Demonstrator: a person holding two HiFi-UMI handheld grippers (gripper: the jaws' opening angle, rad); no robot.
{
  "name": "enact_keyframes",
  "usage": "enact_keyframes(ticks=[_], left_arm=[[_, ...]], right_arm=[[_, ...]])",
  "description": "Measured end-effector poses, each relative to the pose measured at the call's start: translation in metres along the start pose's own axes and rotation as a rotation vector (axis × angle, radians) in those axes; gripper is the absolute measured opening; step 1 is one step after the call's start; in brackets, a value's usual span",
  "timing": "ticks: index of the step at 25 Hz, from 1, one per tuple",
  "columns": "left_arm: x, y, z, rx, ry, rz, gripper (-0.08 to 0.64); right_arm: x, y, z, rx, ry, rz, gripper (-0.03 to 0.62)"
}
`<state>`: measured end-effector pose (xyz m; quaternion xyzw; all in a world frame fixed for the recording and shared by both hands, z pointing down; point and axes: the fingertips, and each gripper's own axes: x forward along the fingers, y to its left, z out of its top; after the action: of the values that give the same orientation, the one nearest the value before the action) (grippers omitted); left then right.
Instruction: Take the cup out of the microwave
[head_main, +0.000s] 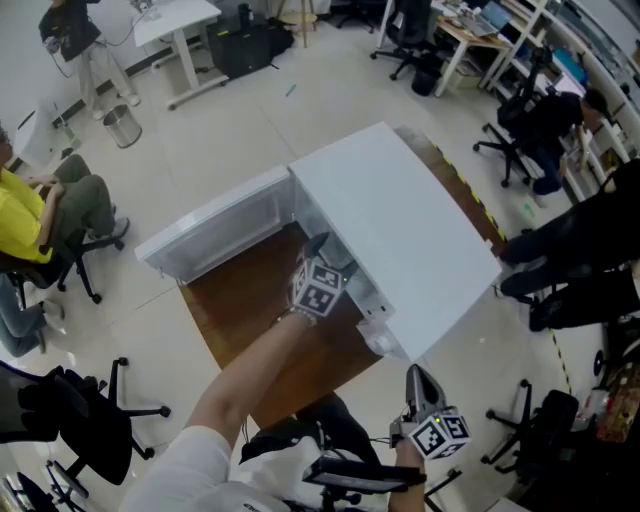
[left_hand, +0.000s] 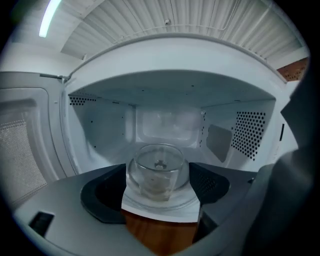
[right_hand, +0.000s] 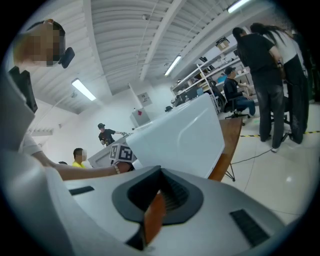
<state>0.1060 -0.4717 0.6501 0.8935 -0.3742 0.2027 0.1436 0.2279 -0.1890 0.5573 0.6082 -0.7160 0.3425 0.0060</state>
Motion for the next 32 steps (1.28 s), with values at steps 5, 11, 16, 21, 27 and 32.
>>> enact_keyframes(ticks=[5,11,16,21,27,32], left_arm=[[0.021,0.003,0.0,0.013,0.005,-0.023,0.393],[0.039,-0.002,-0.001,0.035,0.012,-0.048,0.394],[0.048,-0.004,-0.001,0.049,0.003,-0.067,0.393],[0.051,-0.004,0.003,0.064,-0.016,-0.077,0.393],[0.052,-0.005,0.005,0.074,-0.025,-0.076,0.354],[0.041,-0.006,0.01,0.089,-0.056,-0.059,0.356]], right_arm=[[0.005,-0.011,0.001,0.013,0.01,-0.014,0.0],[0.011,-0.02,0.001,0.019,0.024,-0.024,0.0],[0.013,-0.025,0.001,0.024,0.025,-0.028,0.0],[0.014,-0.029,0.004,0.026,0.028,-0.039,0.0],[0.012,-0.033,0.005,0.025,0.027,-0.045,0.0],[0.013,-0.03,0.006,0.016,0.029,-0.039,0.0]])
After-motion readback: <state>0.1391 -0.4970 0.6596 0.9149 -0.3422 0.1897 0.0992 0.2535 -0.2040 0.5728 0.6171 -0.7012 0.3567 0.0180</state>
